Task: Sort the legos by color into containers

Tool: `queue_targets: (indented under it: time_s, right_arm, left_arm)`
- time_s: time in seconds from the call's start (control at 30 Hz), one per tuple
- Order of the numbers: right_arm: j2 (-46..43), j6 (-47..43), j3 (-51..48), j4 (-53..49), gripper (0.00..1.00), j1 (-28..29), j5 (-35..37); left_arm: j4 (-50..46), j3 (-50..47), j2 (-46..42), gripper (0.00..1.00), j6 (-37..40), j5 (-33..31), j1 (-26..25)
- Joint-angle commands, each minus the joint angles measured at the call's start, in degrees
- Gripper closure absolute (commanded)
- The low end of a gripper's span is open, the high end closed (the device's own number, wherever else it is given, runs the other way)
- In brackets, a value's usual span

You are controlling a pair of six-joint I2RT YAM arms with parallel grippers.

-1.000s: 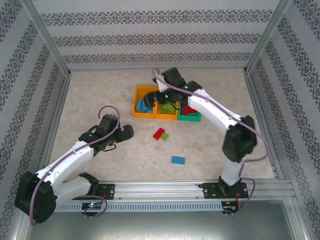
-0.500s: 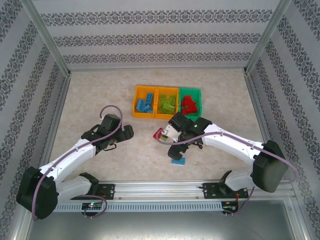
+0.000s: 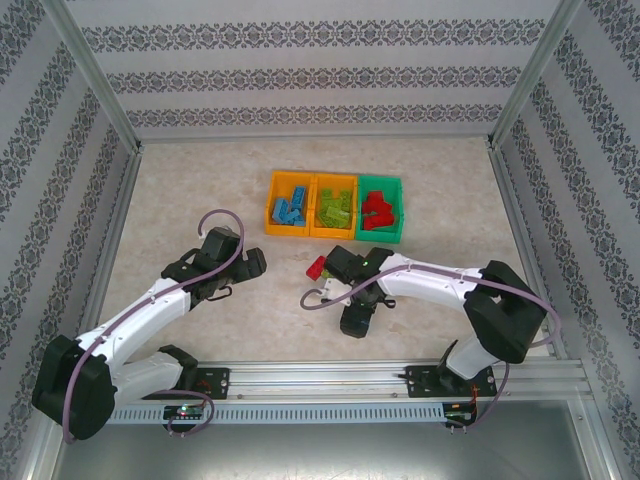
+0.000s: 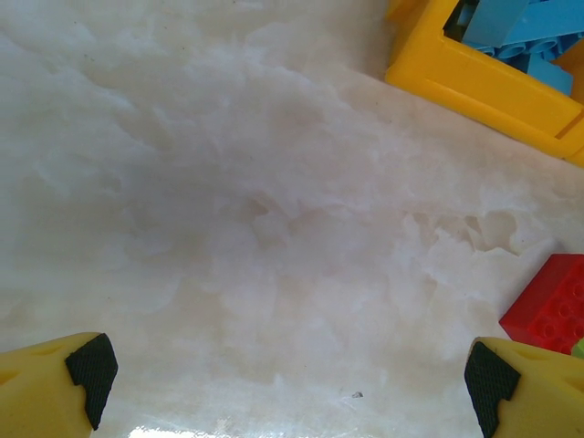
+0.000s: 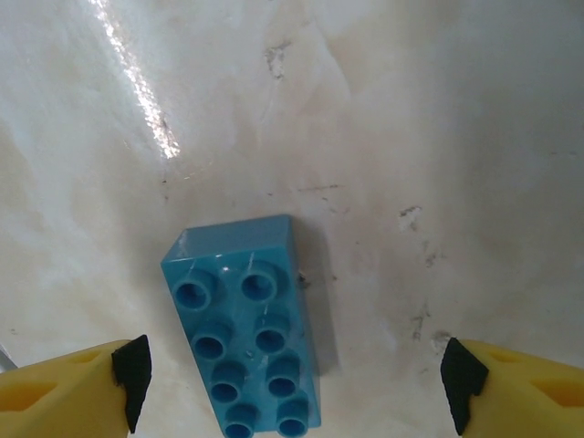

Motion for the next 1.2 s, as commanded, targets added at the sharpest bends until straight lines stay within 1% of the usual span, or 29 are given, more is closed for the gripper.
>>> queue_targets:
  time_s: [0.0, 0.13, 0.17, 0.23, 0.37, 0.47, 0.53, 0.7, 0.83, 0.9, 1.03, 1.17]
  right_arm:
    - [1.31, -0.88, -1.16, 0.14, 0.17, 0.93, -1.43]
    - [3.69, -1.17, -1.21, -0.45, 0.25, 1.51, -1.03]
    - [4.5, -1.14, -1.09, -0.43, 0.26, 1.56, -0.73]
    - [5.9, -1.05, -0.75, -0.47, 0.3, 1.56, 0.6]
    - [7.87, -0.85, 0.17, -0.7, 0.45, 1.63, 1.84]
    - [7.36, -0.51, 0.65, 0.06, 0.6, 1.64, 2.1]
    - [6.28, -0.42, 1.02, 0.86, 0.67, 1.65, 1.99]
    - [1.93, 1.01, 3.7, 3.92, 0.71, 0.52, 0.51]
    - [-1.03, 4.94, 7.32, 9.0, 0.72, -3.88, -6.66]
    - [-1.11, 8.93, 9.66, 12.81, 0.72, -6.91, -9.38]
    - [2.31, 18.76, 16.72, 17.61, 0.72, -11.88, -13.38]
    - [10.54, 31.59, 27.59, 19.28, 0.73, -16.05, -16.04]
  left_arm:
    - [-0.52, -0.35, -1.0, 0.0, -0.96, -1.43, -0.58]
    - [-0.2, -0.64, -0.85, 0.0, -1.32, -1.59, -0.61]
    - [-0.2, -0.69, -0.94, 0.0, -1.28, -1.61, -0.61]
    - [-0.2, -0.71, -0.91, 0.0, -1.09, -1.93, -0.64]
    - [-0.55, -0.73, -0.91, 0.0, -0.84, -2.13, -0.58]
    - [-0.57, -0.78, -1.02, 0.0, -0.89, -2.3, -0.59]
    - [-0.59, -1.04, -1.0, 0.0, -1.06, -2.31, -0.59]
    - [-0.55, -1.22, -1.18, 0.0, -1.41, -2.63, -0.63]
    - [-0.73, -1.23, -1.35, 0.0, -1.5, -2.68, -0.59]
    - [-0.64, -1.3, -1.55, 0.0, -1.45, -2.75, -0.6]
    - [-0.3, -1.6, -1.55, 0.0, -1.67, -2.35, -0.58]
    - [0.24, -1.79, -1.61, 0.0, -2.01, -2.0, -0.58]
